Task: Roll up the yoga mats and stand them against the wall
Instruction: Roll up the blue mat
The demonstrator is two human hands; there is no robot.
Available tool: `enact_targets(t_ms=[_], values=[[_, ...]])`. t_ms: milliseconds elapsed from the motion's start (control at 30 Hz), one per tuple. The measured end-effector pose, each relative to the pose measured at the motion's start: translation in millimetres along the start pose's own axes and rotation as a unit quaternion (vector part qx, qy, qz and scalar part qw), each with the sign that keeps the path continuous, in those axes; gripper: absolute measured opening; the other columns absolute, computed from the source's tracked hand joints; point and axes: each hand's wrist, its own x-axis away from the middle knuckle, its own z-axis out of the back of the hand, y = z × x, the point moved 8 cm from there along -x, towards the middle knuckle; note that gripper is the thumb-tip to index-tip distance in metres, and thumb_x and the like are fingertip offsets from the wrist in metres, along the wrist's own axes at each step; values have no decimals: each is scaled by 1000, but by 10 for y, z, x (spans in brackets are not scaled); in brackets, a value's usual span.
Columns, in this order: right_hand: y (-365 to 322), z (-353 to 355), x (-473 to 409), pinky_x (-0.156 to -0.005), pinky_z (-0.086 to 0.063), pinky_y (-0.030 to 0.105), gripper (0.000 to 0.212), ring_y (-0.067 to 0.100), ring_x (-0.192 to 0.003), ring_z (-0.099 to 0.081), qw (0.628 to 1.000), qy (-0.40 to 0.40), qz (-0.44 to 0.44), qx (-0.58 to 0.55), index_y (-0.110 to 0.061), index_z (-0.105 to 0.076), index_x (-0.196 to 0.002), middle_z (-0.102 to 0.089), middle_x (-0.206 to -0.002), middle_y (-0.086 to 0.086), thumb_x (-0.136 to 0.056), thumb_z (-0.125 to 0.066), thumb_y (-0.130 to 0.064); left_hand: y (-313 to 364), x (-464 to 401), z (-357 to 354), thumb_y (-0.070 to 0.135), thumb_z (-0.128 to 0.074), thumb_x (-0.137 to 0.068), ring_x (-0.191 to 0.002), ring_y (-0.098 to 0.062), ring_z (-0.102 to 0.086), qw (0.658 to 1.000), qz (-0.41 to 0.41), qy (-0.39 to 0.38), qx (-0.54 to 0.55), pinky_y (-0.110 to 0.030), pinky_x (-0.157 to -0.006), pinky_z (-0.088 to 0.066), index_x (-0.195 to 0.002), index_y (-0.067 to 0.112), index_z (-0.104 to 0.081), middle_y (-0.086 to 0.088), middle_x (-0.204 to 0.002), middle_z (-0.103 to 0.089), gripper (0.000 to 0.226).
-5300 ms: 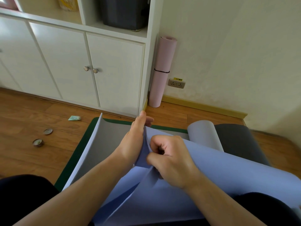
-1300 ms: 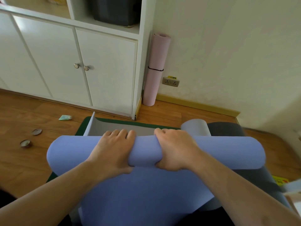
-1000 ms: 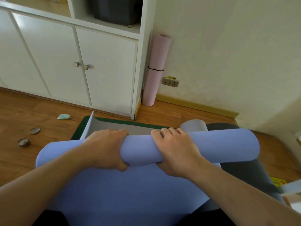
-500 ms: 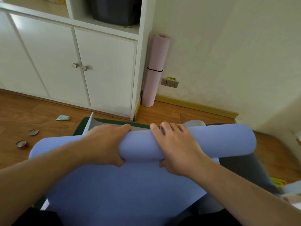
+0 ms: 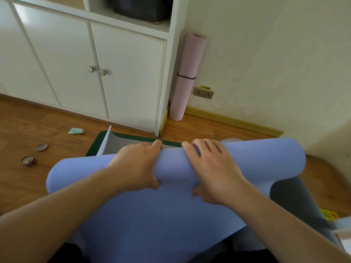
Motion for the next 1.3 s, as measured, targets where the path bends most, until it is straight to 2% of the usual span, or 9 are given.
enact_targets(t_ms=[133, 333, 467, 567, 667, 867, 967, 1133, 1300], values=[[-63, -62, -70, -94, -46, 41, 87, 28, -108, -56, 1000, 15, 6, -7, -22, -40, -141, -59, -122, 2, -71, -83, -53, -31, 43, -93, 66, -79, -62, -95, -7, -61, 996, 4, -86, 35, -32, -87, -56, -124, 41, -43, 17, -111, -63, 76], [57, -9, -104, -73, -45, 37, 64, 22, -95, -64, 998, -8, -22, -66, -29, -43, -124, -63, -103, -7, -71, -74, -47, 296, 115, -116, 64, -80, -69, -124, -24, -46, 990, -41, 52, -128, -37, -108, -42, -145, 19, -28, -1, -137, -43, 103], [-15, -16, -61, -102, -45, 40, 93, 27, -117, -53, 999, -16, 1, -47, -24, -33, -146, -52, -127, -1, -70, -80, -50, 235, 40, -121, 48, -84, -71, -121, -22, -55, 996, -17, 60, -68, -36, -103, -47, -143, 21, -32, 3, -134, -55, 93], [-83, -37, -30, -110, -39, 41, 118, 28, -120, -43, 1000, -7, 14, 3, -17, -26, -153, -42, -133, 3, -62, -91, -54, 142, 13, -7, 50, -85, -67, -97, -16, -64, 999, 1, 45, 23, -29, -82, -49, -134, 27, -33, 9, -110, -64, 88], [-68, -68, -61, -100, -43, 39, 97, 27, -112, -50, 1000, -1, 7, -9, -21, -36, -143, -50, -127, 2, -66, -88, -49, 175, 28, -41, 55, -83, -68, -87, -13, -62, 999, -14, -7, 43, -26, -74, -46, -129, 32, -32, 10, -101, -64, 83], [-29, -51, -70, -88, -44, 37, 76, 24, -105, -59, 999, -12, -6, -51, -25, -41, -134, -62, -117, -4, -69, -76, -47, 310, 132, -142, 71, -78, -65, -125, -24, -42, 993, -52, 37, -99, -37, -108, -42, -145, 22, -30, -2, -139, -37, 106], [-1, -44, -88, -93, -47, 37, 79, 23, -110, -57, 997, -16, -5, -71, -29, -39, -135, -59, -120, -5, -69, -76, -50, 319, 89, -139, 60, -81, -71, -124, -25, -45, 991, -35, 60, -118, -38, -106, -44, -147, 18, -24, -3, -138, -42, 104], [-28, -45, -41, -116, -34, 40, 124, 28, -128, -40, 999, -16, -3, -29, -21, -15, -159, -37, -140, 3, -66, -89, -56, 177, 1, -17, 52, -85, -66, -112, -18, -60, 998, -22, 63, -22, -36, -99, -48, -137, 25, -35, 9, -125, -59, 91], [-49, -47, -88, -99, -44, 37, 95, 26, -115, -53, 999, -1, -5, -49, -24, -31, -144, -51, -129, 1, -71, -84, -50, 184, 55, -61, 60, -78, -65, -105, -15, -59, 999, -32, 14, 7, -34, -99, -46, -126, 30, -36, 12, -116, -58, 79]])
